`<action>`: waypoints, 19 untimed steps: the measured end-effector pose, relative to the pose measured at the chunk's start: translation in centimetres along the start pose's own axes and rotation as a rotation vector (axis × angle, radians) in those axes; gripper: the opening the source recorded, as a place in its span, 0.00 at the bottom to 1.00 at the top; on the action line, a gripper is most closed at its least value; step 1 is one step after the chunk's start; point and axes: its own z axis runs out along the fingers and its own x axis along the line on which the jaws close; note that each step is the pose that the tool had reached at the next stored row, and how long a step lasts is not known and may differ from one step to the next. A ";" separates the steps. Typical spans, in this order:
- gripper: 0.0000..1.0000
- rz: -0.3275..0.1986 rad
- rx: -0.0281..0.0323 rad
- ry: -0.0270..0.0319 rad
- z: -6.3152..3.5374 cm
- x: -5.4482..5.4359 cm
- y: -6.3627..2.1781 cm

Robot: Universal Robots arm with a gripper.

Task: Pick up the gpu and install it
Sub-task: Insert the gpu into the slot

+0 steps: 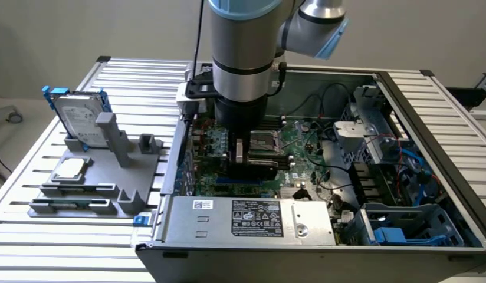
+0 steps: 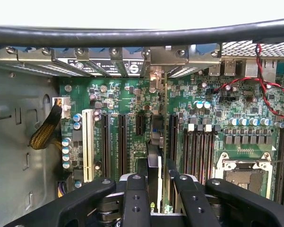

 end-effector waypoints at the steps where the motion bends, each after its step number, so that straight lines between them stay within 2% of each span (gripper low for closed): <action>1: 0.26 0.000 0.0000 0.0001 0.00 0.0 0.00; 19: 0.26 -0.004 -0.0002 0.0003 0.28 0.0 0.01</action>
